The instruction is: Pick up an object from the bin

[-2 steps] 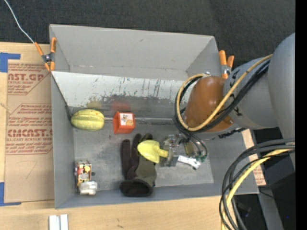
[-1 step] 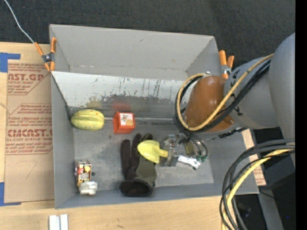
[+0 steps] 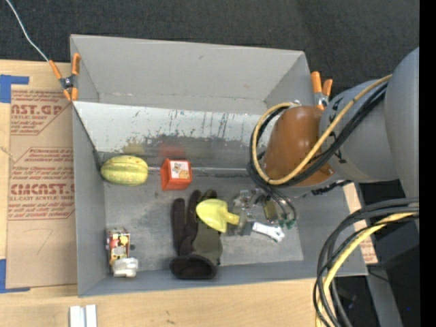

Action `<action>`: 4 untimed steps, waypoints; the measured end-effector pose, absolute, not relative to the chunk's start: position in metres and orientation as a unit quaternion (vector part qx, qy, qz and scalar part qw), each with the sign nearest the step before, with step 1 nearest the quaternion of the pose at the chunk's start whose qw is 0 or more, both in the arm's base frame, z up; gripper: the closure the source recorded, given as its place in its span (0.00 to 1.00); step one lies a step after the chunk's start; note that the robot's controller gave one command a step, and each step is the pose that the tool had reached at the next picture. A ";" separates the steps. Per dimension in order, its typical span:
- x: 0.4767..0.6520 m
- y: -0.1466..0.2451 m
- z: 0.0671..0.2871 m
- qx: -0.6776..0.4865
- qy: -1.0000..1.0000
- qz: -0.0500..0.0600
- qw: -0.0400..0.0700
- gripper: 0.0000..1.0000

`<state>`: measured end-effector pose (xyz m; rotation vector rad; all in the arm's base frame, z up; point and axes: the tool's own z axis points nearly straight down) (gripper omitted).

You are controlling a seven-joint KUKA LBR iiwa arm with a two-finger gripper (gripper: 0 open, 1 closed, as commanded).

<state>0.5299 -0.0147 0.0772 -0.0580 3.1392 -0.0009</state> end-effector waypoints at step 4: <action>0.530 -0.014 0.123 -0.019 1.000 0.000 0.000 1.00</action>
Offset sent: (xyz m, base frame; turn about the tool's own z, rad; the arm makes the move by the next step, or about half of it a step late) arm 0.0000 -0.0002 0.0467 0.0000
